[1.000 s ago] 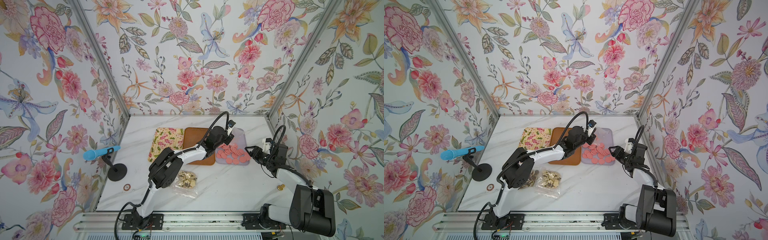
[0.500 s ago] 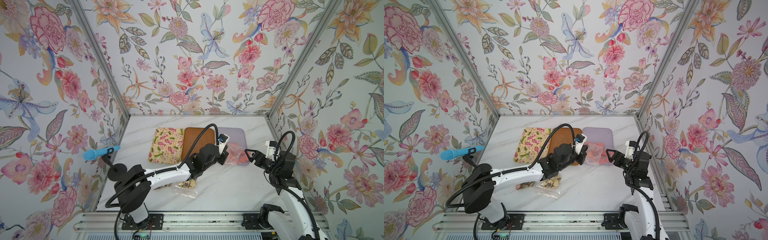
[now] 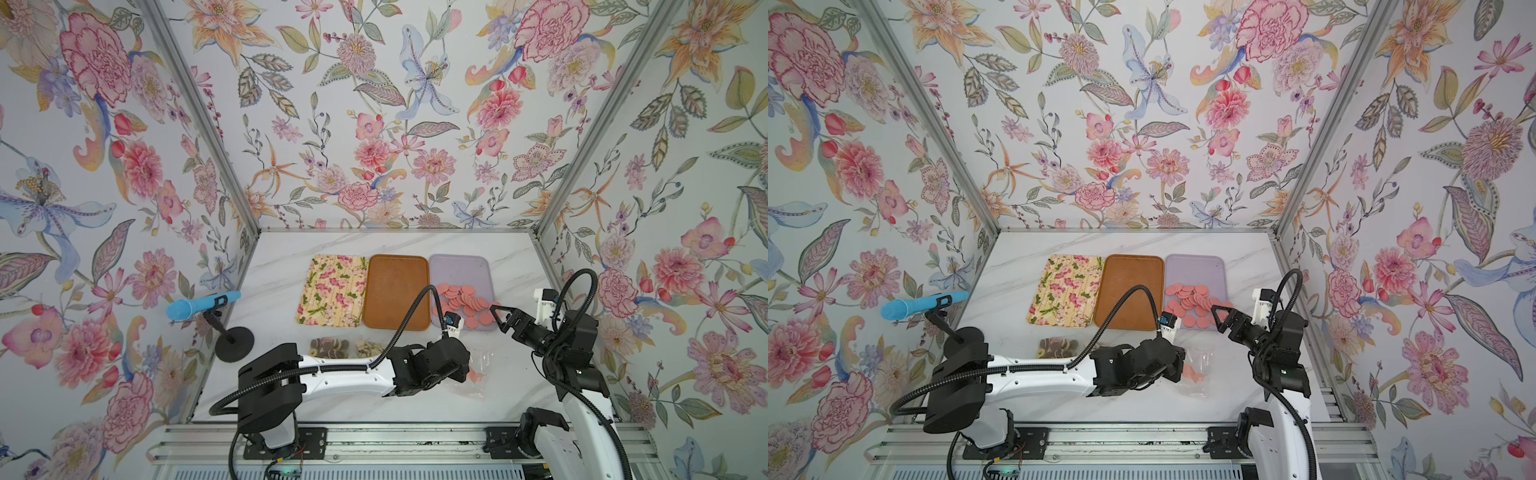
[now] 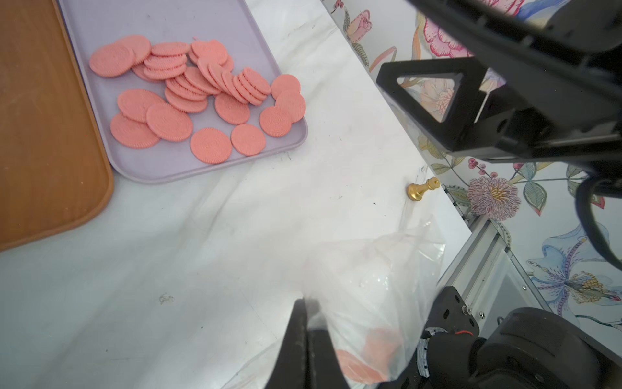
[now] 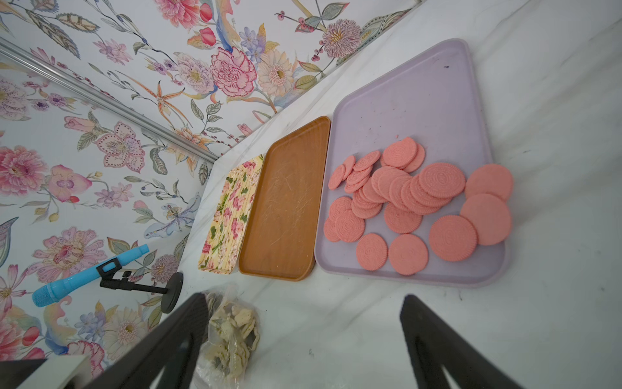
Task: Pour cookies out of the ziploc bag
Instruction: Place the ziploc bag at the center of the board.
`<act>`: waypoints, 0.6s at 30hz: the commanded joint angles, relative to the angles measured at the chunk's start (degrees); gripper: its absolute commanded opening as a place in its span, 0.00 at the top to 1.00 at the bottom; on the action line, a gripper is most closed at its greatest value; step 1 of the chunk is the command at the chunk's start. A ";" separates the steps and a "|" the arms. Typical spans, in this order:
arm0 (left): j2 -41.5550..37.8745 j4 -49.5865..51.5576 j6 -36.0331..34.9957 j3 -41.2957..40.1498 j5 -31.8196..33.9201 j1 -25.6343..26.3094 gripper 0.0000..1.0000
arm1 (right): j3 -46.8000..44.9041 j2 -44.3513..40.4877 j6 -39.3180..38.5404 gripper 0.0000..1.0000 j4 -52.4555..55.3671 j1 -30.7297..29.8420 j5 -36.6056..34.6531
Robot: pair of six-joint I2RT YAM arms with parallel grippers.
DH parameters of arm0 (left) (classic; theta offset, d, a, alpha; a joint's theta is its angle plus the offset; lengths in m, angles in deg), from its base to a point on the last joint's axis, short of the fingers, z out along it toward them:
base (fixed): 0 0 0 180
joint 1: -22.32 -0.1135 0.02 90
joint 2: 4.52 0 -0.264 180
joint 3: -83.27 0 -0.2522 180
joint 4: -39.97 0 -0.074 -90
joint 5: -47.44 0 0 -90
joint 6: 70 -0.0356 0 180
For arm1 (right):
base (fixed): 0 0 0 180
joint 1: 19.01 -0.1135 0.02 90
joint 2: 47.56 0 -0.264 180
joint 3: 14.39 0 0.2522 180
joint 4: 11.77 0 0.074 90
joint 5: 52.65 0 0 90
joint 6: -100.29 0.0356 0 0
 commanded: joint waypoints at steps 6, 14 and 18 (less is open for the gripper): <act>8.32 0.05 7.74 1.17 0.16 -0.85 1.00 | -0.51 -0.78 -1.96 0.05 2.02 0.62 2.12; 9.17 -1.61 9.68 -2.18 1.69 -0.95 1.00 | -0.66 -2.02 -3.17 0.04 4.24 0.60 4.01; 8.19 -2.69 9.98 -4.23 2.75 -0.99 0.99 | -1.20 -3.21 -3.97 0.03 6.59 0.08 5.02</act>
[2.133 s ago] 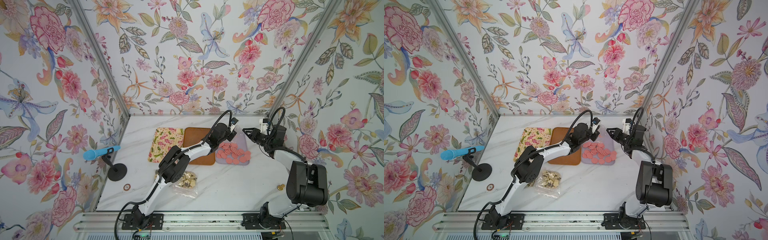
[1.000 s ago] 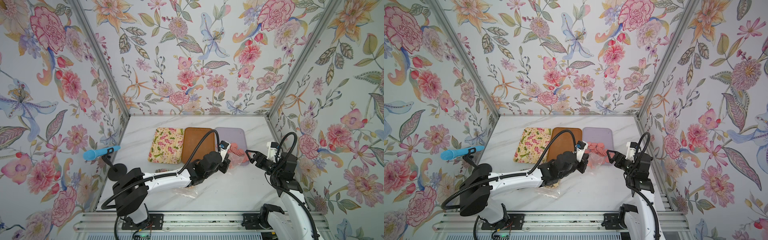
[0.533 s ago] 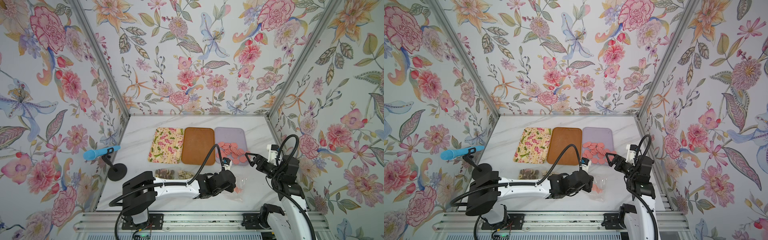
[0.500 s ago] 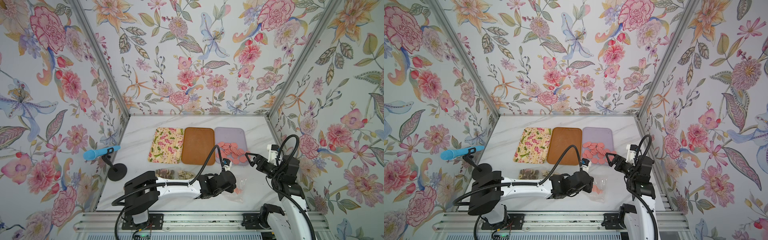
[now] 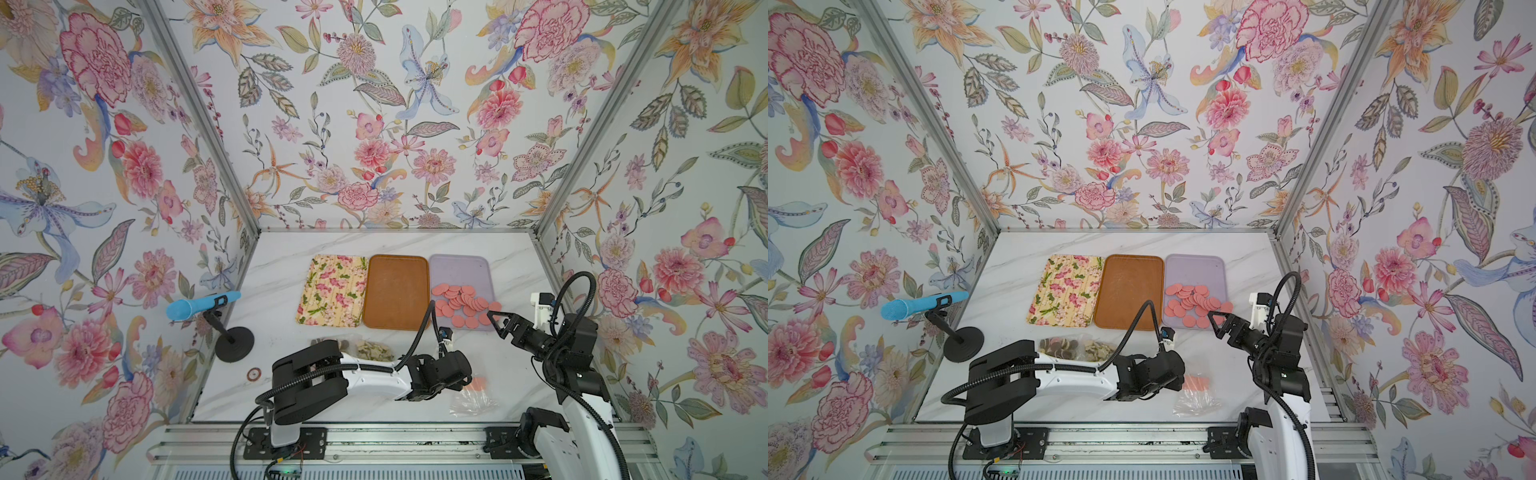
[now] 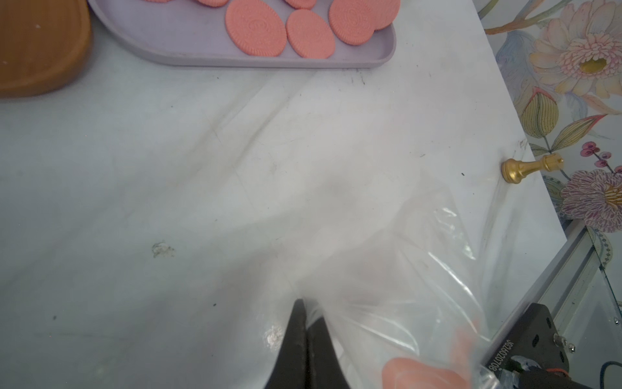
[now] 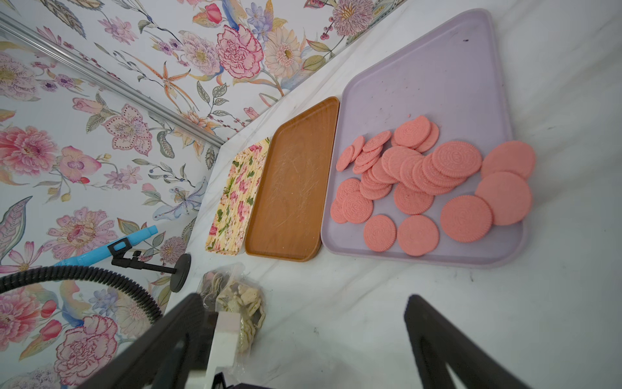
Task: Pour cookies out of the ziploc bag
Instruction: Place the ziploc bag at the center of the board.
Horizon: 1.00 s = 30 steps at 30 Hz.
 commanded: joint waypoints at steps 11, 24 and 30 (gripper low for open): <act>-4.92 1.22 2.47 -4.05 11.53 -2.49 0.97 | -3.37 -5.57 1.42 0.03 3.96 -6.41 1.40; -8.73 -0.87 5.21 -9.96 13.04 -4.59 0.93 | -10.43 -0.49 15.52 0.05 -15.25 -25.23 -2.73; -11.11 -4.72 5.12 -13.28 8.76 -3.61 0.84 | -15.57 1.59 20.78 0.05 -23.21 -32.19 -6.49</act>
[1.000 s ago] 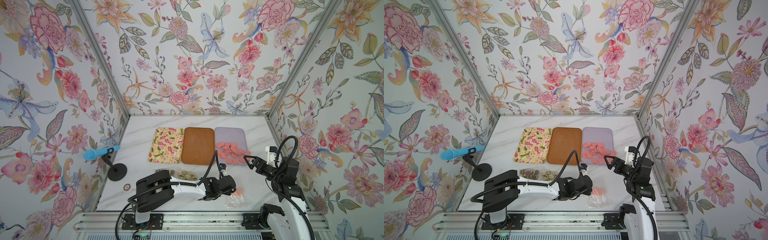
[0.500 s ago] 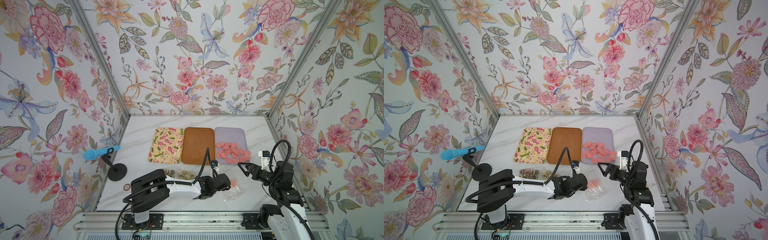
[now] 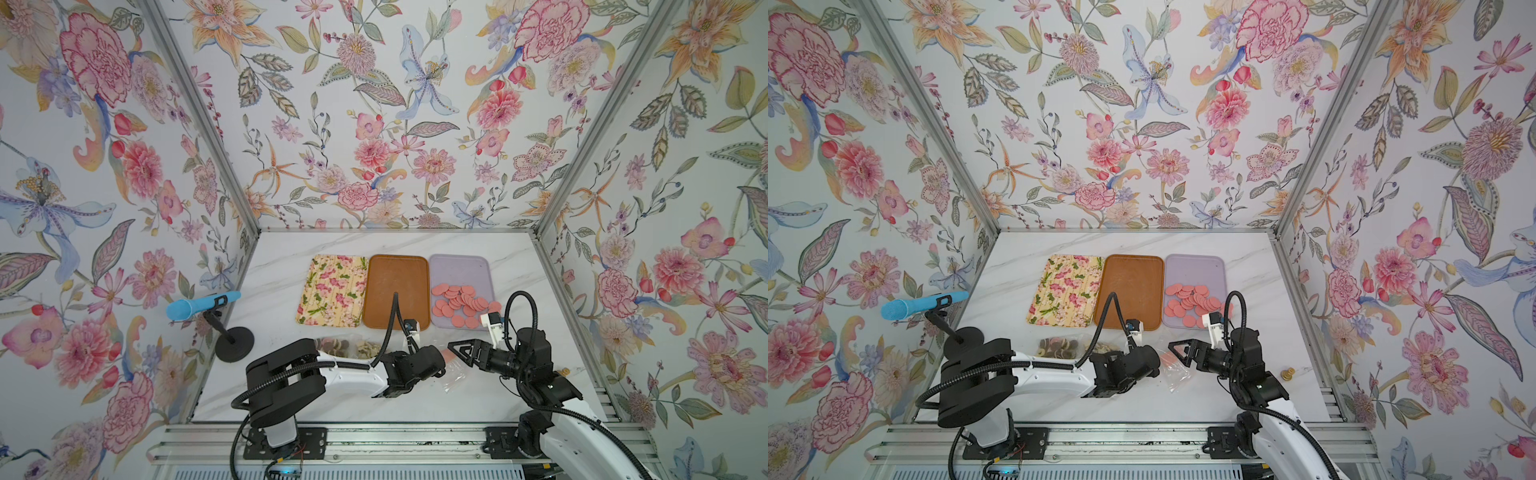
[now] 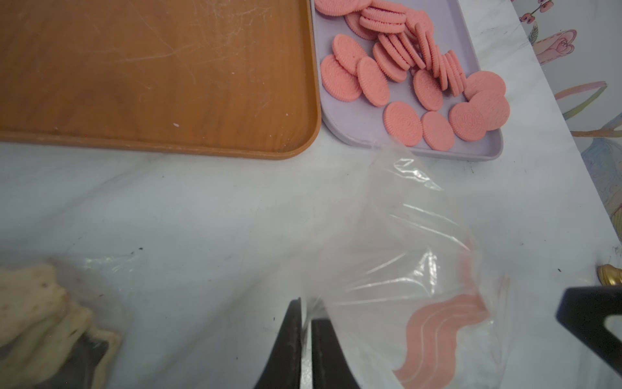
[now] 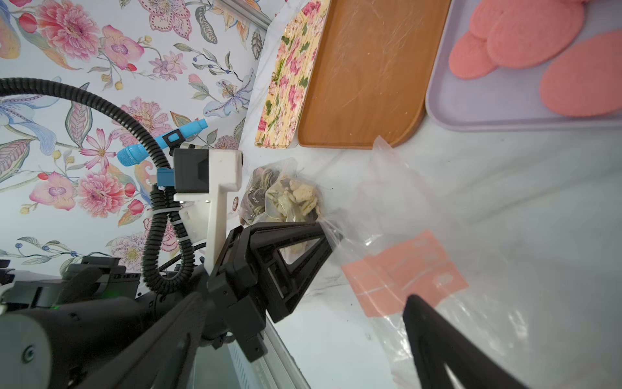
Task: Pour cookies out of the ziploc bag
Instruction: Place the ziploc bag at the center of the board, then move the ziploc bag to the center of the board.
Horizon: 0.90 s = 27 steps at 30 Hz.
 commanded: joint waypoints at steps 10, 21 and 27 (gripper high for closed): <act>-8.35 -1.92 -0.51 -6.41 -4.24 1.66 0.64 | -1.48 11.22 5.11 0.04 -14.92 -7.73 -8.65; -23.74 16.39 -5.19 -7.63 3.51 0.99 0.58 | -0.10 17.58 1.11 0.04 -7.43 -9.19 -13.20; -34.43 16.13 -2.01 -16.29 3.58 0.83 0.57 | -0.03 15.36 0.68 0.04 1.43 -9.09 -18.26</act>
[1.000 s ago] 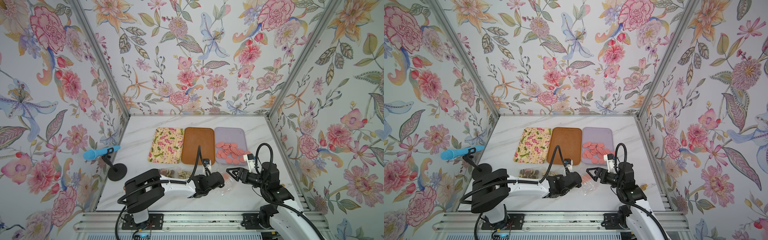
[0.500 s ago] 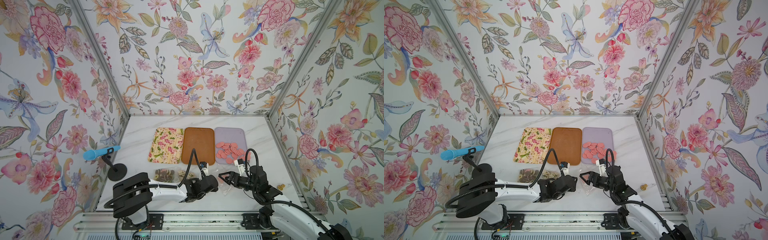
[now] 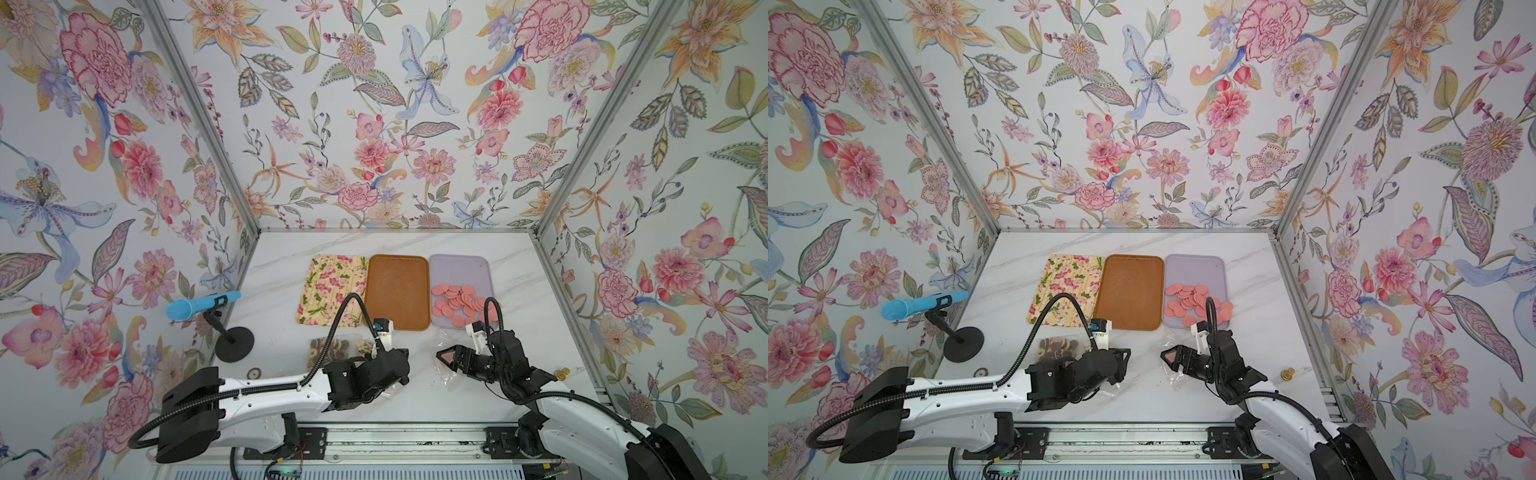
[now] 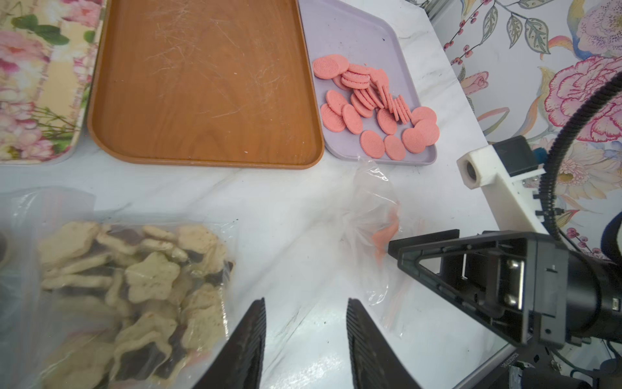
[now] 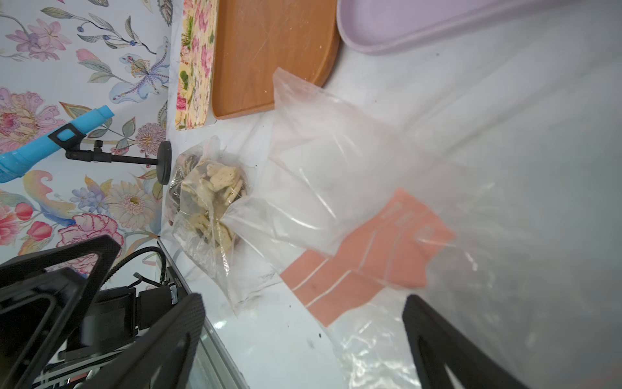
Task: Pour cookies out of the ziploc bag
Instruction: Move the ziploc bag to the center of the board, then open the ziploc bag at the center of the board.
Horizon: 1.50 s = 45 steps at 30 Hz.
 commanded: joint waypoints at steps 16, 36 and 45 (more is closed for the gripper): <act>-15.67 16.78 10.68 -10.70 -2.55 -0.41 0.53 | 9.24 -0.53 -2.19 0.04 34.92 -0.03 -16.84; -16.26 12.97 16.75 -16.86 -8.18 -0.27 0.41 | 27.01 -1.26 -8.72 0.02 46.31 -0.82 -24.47; -16.86 16.65 19.48 -17.16 -10.65 0.50 0.40 | 29.72 3.82 -11.52 0.03 30.86 -8.31 -18.19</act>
